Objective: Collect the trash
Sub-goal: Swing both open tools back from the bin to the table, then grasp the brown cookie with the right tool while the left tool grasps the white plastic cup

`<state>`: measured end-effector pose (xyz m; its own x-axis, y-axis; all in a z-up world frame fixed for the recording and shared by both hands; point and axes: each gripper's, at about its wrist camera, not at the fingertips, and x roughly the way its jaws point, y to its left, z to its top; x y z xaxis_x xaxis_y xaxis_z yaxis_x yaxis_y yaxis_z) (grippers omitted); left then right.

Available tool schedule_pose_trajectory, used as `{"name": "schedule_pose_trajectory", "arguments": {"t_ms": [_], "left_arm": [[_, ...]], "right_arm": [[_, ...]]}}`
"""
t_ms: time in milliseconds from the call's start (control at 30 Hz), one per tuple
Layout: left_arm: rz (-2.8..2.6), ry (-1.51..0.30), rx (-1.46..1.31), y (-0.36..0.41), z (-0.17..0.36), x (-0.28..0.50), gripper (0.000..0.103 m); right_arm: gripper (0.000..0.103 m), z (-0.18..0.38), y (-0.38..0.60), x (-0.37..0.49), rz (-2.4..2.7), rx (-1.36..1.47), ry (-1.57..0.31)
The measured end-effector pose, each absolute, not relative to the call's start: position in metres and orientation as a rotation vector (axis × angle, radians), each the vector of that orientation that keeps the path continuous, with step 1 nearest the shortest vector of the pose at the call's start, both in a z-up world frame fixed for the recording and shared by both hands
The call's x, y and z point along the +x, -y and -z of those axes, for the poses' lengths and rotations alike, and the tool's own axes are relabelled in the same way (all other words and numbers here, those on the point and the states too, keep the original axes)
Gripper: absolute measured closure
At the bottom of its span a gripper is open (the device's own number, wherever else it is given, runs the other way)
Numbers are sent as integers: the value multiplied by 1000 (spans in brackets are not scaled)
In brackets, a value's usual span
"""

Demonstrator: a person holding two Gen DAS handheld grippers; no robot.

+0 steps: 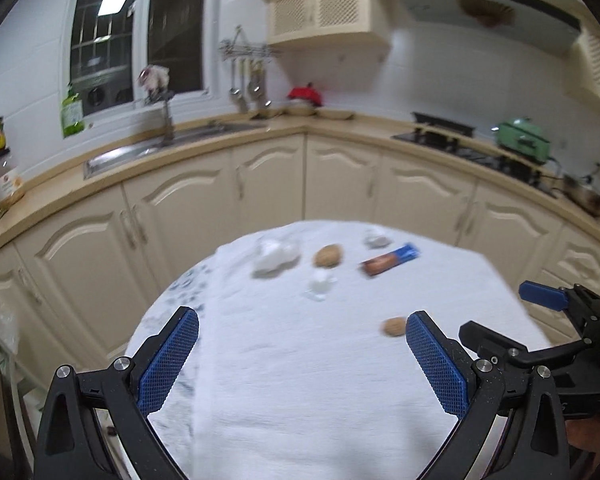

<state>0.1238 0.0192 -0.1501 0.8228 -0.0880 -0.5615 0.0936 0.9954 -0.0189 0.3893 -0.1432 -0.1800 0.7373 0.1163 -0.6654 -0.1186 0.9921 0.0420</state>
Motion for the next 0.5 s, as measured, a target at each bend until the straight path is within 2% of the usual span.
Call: {"name": "schedule_pose_trajectory", "arguments": {"t_ms": [133, 233, 333, 400, 500], "left_arm": [[79, -660, 14, -12, 166, 154, 1], [67, -708, 29, -3, 181, 172, 1], [79, -750, 27, 9, 189, 197, 1], [85, -770, 32, 17, 193, 207, 1], [102, -805, 50, 33, 200, 236, 1]], "right_arm": [[0, 212, 135, 419, -139, -11, -811], [4, 228, 132, 435, -143, -1, -850], [16, 244, 131, 448, -147, -13, -895], [27, 253, 129, 457, -158, -21, -920], [37, 263, 129, 468, -179, -24, -948]]}}
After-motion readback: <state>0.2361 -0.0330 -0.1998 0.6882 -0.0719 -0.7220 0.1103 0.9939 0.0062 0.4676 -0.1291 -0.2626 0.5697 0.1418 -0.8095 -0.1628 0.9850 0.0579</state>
